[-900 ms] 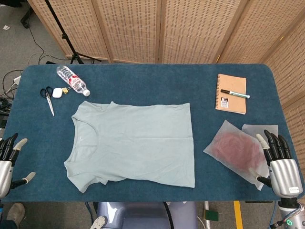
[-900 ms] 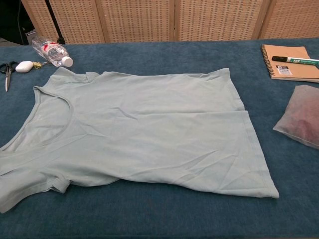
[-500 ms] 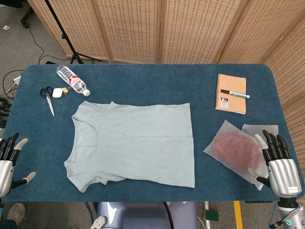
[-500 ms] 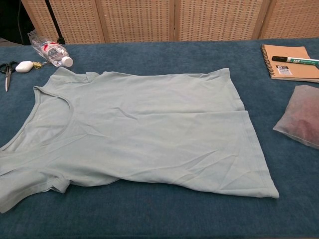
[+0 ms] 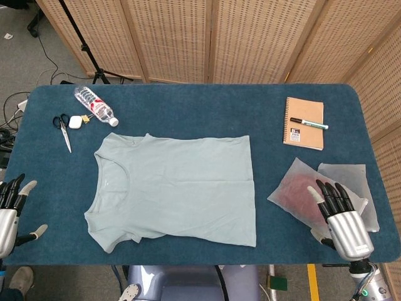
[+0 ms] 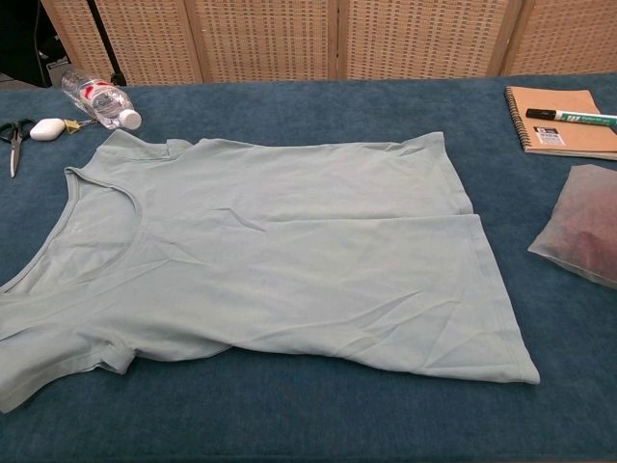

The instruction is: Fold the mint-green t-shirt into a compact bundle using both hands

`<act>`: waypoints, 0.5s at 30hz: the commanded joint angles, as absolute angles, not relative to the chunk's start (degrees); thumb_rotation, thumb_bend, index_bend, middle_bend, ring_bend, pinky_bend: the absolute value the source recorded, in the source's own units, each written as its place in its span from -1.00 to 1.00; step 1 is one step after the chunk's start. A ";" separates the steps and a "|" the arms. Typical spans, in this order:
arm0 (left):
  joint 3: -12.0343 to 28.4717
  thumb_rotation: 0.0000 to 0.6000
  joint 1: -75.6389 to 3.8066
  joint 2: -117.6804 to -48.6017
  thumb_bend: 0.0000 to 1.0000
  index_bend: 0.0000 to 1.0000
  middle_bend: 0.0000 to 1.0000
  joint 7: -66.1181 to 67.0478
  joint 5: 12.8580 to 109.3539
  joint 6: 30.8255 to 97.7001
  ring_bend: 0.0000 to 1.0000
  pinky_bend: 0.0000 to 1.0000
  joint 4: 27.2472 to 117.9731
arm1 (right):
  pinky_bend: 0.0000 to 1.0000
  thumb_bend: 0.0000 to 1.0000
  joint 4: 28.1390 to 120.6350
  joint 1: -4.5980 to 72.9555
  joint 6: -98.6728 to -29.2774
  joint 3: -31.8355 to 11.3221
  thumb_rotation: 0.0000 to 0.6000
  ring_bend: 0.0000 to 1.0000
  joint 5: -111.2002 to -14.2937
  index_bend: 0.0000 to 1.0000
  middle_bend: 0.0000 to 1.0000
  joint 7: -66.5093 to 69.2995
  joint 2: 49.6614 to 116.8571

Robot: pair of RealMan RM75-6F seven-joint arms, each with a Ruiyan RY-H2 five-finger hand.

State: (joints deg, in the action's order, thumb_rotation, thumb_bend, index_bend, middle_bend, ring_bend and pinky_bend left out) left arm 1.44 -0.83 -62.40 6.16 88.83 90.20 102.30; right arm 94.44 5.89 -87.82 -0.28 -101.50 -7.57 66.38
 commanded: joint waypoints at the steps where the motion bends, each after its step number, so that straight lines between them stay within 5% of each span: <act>1: 1.51 1.00 -0.73 -62.39 -1.00 -1.00 -1.00 6.03 88.84 90.43 -1.00 -1.00 102.34 | -1.00 -1.00 92.41 7.47 -86.21 1.32 1.00 -1.00 -105.31 -0.78 -1.00 -9.10 67.84; 10: 1.94 1.00 -0.75 -62.10 -1.00 -1.00 -1.00 5.45 88.11 90.44 -1.00 -1.00 102.51 | -1.00 -1.00 84.75 12.39 -82.15 3.93 1.00 -1.00 -114.51 -0.31 -1.00 -10.23 74.21; 15: 2.20 1.00 -0.94 -61.80 -1.00 -1.00 -1.00 5.02 87.43 90.00 -1.00 -1.00 102.65 | -1.00 -0.92 82.71 14.54 -79.11 3.90 1.00 -1.00 -115.11 -0.23 -1.00 -11.88 78.20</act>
